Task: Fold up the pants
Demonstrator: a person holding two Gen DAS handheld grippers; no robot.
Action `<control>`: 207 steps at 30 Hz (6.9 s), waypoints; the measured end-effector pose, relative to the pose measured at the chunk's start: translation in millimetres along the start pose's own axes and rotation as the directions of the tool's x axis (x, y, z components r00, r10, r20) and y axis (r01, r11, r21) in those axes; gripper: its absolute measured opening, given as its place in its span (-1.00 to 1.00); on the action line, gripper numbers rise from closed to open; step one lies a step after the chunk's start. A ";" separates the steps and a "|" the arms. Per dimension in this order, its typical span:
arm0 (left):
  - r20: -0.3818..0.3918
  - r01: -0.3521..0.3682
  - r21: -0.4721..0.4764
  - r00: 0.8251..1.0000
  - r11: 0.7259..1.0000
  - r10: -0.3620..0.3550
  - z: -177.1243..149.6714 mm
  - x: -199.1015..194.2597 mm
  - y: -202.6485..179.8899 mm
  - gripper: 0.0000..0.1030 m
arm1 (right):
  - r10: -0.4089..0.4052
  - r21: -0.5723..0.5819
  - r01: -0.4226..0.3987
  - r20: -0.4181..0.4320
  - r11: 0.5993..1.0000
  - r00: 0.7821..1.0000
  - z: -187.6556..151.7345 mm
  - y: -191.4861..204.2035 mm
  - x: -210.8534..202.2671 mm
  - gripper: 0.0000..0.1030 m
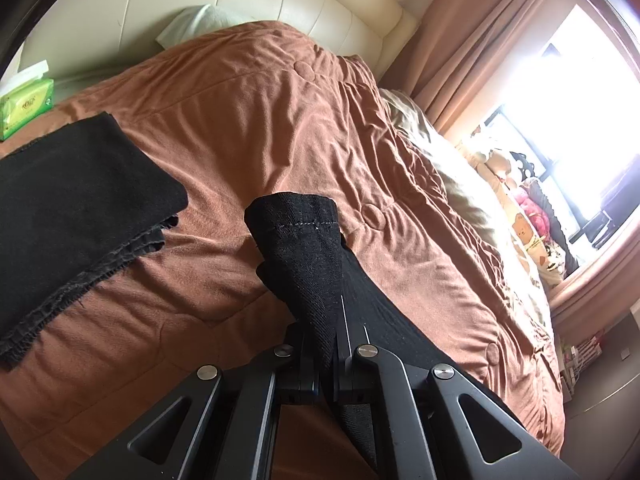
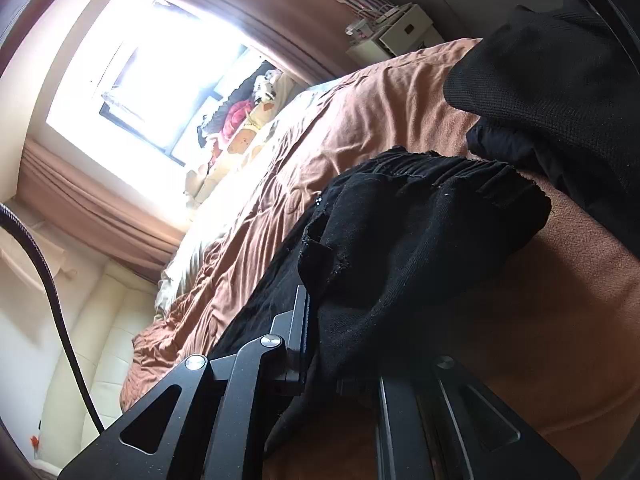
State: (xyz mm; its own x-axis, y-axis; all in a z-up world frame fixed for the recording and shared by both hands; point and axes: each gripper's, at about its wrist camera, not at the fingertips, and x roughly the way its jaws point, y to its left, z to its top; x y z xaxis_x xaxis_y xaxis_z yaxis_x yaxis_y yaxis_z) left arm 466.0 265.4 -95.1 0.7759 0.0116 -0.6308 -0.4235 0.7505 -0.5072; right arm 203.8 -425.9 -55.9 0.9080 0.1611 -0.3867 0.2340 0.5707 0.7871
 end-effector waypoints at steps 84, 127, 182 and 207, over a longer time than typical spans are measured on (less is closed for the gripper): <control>-0.211 -0.090 -0.200 0.976 0.976 0.047 -144.7 -73.6 141.4 -0.67 | -0.236 0.171 0.237 -0.023 0.956 0.971 -22.1 -141.1 -71.1 -0.92; -0.023 -0.148 0.046 0.989 0.988 0.149 -112.1 -153.2 78.4 1.00 | -0.067 -0.504 0.015 -0.086 0.863 0.994 -63.6 54.8 15.6 1.00; -0.237 -0.272 0.038 0.932 0.961 0.273 -47.6 52.7 20.6 0.26 | -0.364 -0.840 -0.466 -0.541 0.277 0.758 -157.2 223.8 348.5 -0.02; -0.283 -0.439 0.022 0.859 0.898 0.427 -44.5 96.1 39.8 -0.64 | -0.292 -0.843 -0.450 -0.527 0.294 0.798 -170.0 229.7 321.0 -0.97</control>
State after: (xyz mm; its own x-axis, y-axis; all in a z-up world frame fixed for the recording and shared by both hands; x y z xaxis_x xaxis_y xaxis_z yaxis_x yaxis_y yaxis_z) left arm 502.9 266.9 -202.1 0.3530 0.1433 -0.9246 -0.7108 0.6837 -0.1654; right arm 489.9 -106.3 -80.9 0.4732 0.3865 -0.7917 -0.6324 0.7746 0.0002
